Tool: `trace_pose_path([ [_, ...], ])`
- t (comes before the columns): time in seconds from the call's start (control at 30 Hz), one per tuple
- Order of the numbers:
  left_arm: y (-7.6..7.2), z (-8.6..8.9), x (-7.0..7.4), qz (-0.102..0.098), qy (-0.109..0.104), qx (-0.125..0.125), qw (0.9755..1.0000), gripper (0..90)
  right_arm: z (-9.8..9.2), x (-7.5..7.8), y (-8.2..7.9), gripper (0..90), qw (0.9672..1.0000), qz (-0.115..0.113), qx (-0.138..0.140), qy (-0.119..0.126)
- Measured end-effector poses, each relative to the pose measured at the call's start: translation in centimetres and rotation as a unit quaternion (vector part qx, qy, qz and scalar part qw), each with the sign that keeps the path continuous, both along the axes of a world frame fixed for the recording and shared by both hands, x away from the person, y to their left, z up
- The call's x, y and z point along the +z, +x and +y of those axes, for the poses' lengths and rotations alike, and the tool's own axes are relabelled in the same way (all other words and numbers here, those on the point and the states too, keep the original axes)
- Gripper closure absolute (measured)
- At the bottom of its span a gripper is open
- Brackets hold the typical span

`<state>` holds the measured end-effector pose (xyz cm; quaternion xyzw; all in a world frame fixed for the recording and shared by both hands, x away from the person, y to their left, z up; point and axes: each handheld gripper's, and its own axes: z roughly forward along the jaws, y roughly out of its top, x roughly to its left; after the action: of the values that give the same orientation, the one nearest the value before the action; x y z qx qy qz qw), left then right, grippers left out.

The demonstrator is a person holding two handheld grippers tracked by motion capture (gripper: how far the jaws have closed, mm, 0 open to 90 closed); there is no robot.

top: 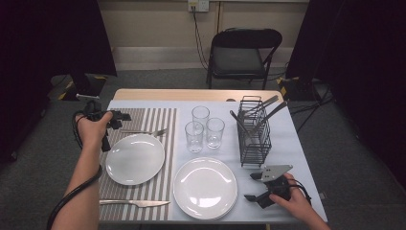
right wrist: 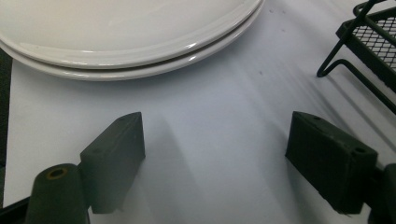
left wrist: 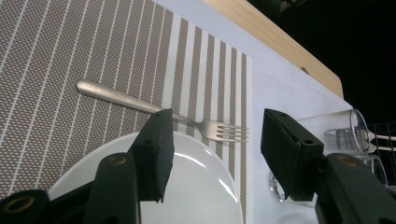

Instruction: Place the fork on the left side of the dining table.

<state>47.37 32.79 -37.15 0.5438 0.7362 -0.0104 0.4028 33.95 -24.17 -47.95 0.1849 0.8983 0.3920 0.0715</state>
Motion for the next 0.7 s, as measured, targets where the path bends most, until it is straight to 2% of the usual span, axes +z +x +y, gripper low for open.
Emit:
trace_pose_path([
  [0.2, -0.5, -0.1, 0.0, -0.002, -0.004, -0.006, 1.0000, 42.8, 0.0, 0.0, 0.0, 18.5, 1.0000, 0.000, 0.000, 0.000],
  [0.27, -0.6, -0.1, 0.0, 0.003, 0.004, -0.008, 1.0000, 41.3, 0.0, 0.0, 0.0, 18.5, 1.0000, -0.001, 0.000, 0.000],
  [0.33, -0.8, -0.1, -0.1, -0.007, 0.005, -0.010, 0.9999, 39.8, 0.0, 0.0, 0.0, 18.5, 1.0000, -0.001, 0.000, 0.000],
  [0.6, -1.2, -0.3, -0.2, -0.007, 0.006, -0.022, 0.9997, 37.6, 0.0, 0.0, 0.0, 18.5, 1.0000, -0.001, 0.000, 0.000],
  [0.67, -1.4, -0.2, -0.1, -0.013, 0.019, -0.025, 0.9994, 35.7, 0.0, 0.0, 0.0, 18.5, 1.0000, -0.001, 0.000, 0.000],
  [0.7, -1.4, -0.2, -0.1, -0.014, 0.017, -0.026, 0.9994, 35.7, 0.0, 0.0, 0.0, 18.5, 1.0000, -0.001, 0.000, 0.000],
])
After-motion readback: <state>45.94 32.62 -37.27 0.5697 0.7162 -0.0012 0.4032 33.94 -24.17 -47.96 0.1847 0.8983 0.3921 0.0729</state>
